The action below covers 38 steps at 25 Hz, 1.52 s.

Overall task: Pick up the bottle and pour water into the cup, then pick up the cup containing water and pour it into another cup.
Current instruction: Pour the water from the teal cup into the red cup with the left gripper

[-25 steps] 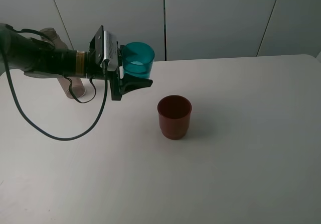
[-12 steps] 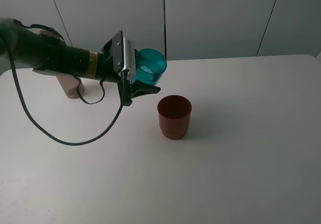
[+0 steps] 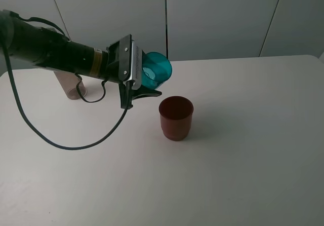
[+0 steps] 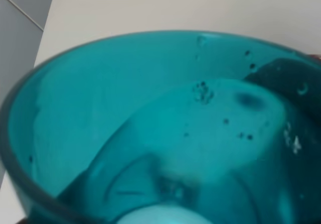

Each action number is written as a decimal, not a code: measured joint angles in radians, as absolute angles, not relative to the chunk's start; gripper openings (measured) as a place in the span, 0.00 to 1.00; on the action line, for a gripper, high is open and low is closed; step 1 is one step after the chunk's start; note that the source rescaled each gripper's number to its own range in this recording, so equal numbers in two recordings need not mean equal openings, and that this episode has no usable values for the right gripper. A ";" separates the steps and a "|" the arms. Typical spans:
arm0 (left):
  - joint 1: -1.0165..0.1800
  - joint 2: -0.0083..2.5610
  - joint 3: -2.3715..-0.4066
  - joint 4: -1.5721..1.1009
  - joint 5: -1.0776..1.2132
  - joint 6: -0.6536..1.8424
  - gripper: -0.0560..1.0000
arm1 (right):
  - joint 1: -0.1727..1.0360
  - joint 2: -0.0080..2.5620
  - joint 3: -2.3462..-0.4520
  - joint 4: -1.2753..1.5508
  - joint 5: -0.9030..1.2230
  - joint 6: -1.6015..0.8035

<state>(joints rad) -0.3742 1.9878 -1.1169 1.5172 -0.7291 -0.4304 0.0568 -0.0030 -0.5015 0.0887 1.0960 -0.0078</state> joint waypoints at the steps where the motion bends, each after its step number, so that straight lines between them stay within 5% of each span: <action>1: -0.382 1.988 -1.117 1.517 -0.718 -0.422 0.09 | 0.057 -0.003 -0.501 0.089 1.096 -0.008; 38: -0.451 1.988 -1.117 1.520 -0.525 -0.115 0.09 | 0.057 -0.003 -0.501 0.089 1.096 -0.008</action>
<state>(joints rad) -0.4511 1.9878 -1.1169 1.5203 -0.5250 -0.1153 0.0568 -0.0030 -0.5015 0.0887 1.0960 -0.0080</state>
